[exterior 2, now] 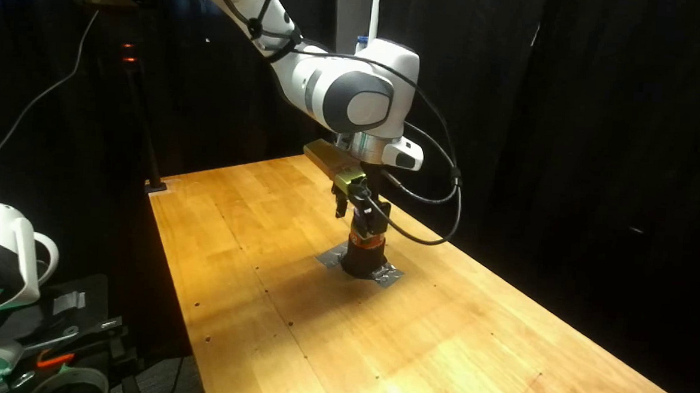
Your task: Put the rubber band around the brown cup
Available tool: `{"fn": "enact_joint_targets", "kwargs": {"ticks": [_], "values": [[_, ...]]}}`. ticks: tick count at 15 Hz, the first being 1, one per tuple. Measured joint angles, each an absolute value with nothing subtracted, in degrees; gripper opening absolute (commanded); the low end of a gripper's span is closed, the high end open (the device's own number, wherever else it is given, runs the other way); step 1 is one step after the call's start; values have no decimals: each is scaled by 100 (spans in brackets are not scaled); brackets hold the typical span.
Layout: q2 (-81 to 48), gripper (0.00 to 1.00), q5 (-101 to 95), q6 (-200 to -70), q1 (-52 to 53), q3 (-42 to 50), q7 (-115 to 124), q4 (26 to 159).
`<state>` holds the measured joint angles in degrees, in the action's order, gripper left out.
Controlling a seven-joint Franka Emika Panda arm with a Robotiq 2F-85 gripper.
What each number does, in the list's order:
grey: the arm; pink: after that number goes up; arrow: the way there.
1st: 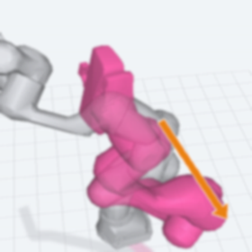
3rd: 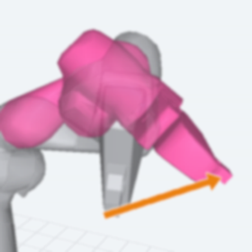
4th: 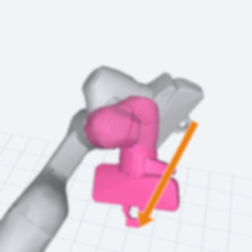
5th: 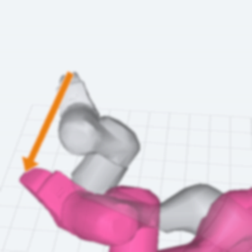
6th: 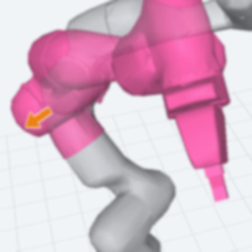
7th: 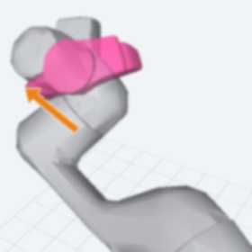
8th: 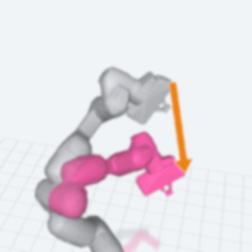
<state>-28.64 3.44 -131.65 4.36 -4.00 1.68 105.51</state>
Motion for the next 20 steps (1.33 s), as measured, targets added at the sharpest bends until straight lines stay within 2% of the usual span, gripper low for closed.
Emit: {"fn": "enact_joint_targets", "kwargs": {"ticks": [1,2,3,8,10,12,15,20], "values": [[-2808,100,406,-13168,406,-431,101,10667],[-2764,75,455,-13189,384,-454,63,10774],[-2723,74,489,-13225,373,-464,39,10876],[-2428,35,566,-14126,372,-477,38,11591],[-2220,19,566,-14805,386,-483,45,12062],[-1995,8,548,-15699,434,-483,59,12642],[-1686,2,538,-17185,521,-513,103,13470],[-1499,8,599,-19569,764,-444,263,14389]]}}
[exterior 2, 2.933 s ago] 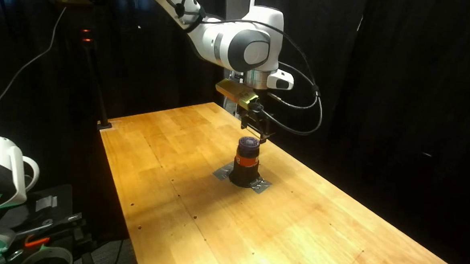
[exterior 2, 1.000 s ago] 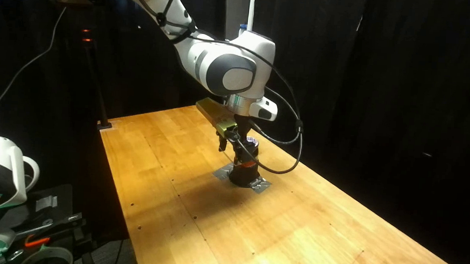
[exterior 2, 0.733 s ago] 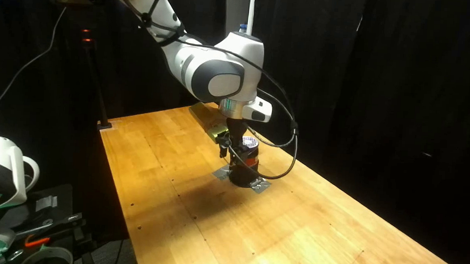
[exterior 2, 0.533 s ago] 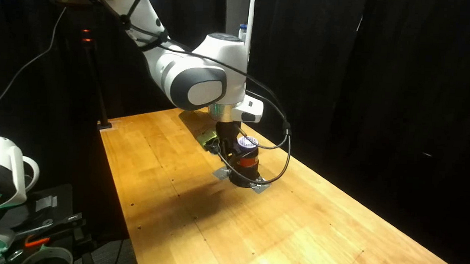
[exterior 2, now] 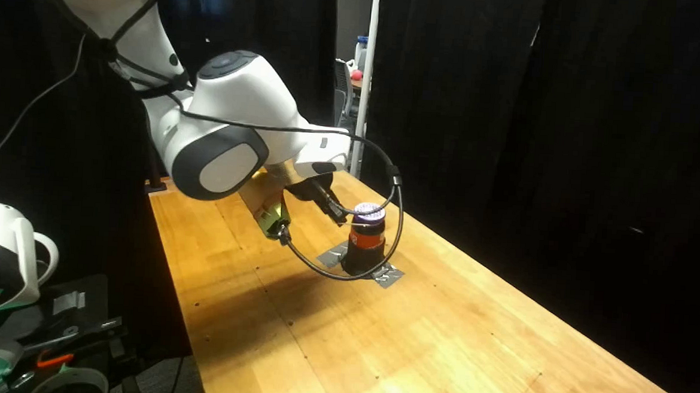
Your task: Put the rubber band around the brown cup
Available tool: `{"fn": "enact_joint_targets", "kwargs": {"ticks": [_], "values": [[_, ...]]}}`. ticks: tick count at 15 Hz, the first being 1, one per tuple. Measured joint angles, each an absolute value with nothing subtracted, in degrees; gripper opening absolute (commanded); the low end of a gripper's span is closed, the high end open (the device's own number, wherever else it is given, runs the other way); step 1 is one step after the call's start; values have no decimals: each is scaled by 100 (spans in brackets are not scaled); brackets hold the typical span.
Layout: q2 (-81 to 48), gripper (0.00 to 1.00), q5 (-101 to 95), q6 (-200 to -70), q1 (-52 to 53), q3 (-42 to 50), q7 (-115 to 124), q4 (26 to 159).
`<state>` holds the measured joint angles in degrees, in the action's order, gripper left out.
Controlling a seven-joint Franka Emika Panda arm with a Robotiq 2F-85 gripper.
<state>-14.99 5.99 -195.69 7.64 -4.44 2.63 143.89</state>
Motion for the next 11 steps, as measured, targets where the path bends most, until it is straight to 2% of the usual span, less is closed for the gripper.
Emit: {"fn": "enact_joint_targets", "kwargs": {"ticks": [3,4,6,8,9,11], "values": [[-1569,10,823,-20904,979,-369,262,14740],[-1637,35,861,-21308,1010,-376,263,14837],[-1838,38,874,-22041,1022,-413,276,15033],[-2029,54,874,-22464,1021,-451,317,15157],[-2095,37,873,-22500,1013,-478,371,15191],[-2136,52,693,-22322,932,-581,604,15222]]}}
